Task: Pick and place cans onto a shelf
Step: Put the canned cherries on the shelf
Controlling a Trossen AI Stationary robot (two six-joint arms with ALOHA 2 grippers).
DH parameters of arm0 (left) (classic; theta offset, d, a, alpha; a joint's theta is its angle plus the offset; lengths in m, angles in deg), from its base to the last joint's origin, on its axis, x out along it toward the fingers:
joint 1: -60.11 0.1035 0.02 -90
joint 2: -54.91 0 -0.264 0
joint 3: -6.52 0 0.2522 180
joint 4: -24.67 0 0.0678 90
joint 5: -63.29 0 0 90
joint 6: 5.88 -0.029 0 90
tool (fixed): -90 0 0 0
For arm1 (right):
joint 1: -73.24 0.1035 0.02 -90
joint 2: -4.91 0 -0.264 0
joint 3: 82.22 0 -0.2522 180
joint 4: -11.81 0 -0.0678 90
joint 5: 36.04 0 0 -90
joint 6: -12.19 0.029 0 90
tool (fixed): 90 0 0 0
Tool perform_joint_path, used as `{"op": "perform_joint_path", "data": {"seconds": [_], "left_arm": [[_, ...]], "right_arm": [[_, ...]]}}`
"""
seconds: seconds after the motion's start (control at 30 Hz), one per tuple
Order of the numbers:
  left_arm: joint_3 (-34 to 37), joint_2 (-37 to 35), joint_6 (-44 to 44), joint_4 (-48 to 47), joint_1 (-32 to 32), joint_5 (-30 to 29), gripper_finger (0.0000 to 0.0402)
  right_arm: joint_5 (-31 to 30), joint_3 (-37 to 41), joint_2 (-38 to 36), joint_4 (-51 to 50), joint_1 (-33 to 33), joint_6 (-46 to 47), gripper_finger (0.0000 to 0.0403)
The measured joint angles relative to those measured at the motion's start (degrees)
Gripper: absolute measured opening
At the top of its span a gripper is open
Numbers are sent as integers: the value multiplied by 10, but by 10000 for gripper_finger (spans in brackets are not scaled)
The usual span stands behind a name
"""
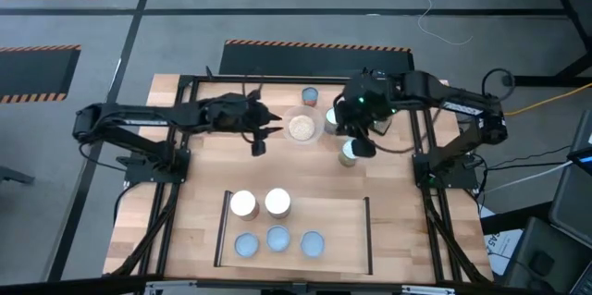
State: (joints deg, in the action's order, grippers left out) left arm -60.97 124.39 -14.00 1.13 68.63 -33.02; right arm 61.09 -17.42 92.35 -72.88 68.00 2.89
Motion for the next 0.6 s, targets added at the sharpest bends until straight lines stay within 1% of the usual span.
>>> {"op": "perform_joint_path", "data": {"seconds": [0.1, 0.2, 0.4, 0.6], "left_arm": [[0, 24, 0, 20, 9, 1, 121], [0, 37, 0, 30, 17, 0, 121], [0, 46, 0, 32, 24, 0, 121], [0, 45, 1, 31, 25, 0, 121]], "right_arm": [[34, 73, -18, 49, -40, -9, 52], [53, 140, -33, 108, -79, -27, 52], [61, 239, -41, 207, -144, -24, 52], [60, 318, -38, 294, -172, -13, 52]]}}
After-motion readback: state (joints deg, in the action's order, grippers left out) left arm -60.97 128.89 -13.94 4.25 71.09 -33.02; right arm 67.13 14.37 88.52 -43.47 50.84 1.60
